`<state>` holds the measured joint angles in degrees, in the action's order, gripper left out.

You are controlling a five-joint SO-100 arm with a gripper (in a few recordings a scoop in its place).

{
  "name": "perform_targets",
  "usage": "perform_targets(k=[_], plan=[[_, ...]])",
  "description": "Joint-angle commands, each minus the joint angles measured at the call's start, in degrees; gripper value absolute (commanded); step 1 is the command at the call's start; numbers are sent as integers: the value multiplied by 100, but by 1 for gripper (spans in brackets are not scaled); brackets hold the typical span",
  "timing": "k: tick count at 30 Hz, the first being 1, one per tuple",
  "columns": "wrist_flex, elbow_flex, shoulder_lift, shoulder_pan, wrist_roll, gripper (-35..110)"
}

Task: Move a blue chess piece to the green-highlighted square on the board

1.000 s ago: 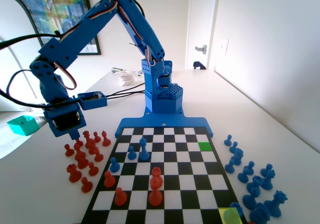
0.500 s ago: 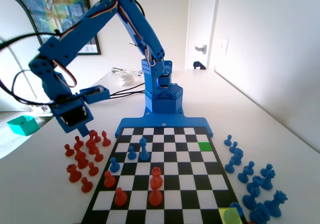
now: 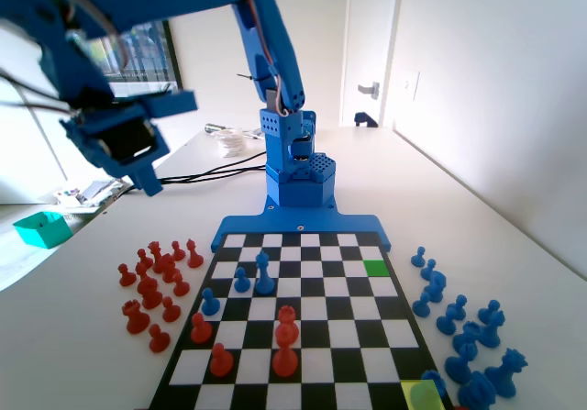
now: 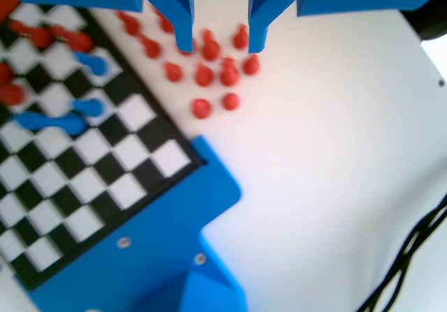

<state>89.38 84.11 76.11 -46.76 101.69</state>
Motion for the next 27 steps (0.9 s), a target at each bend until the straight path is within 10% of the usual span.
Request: perform_targets(k=[1, 27], plan=[[176, 141, 1160, 1020, -536, 11], [-2654, 1477, 1380, 5880, -2232, 15]])
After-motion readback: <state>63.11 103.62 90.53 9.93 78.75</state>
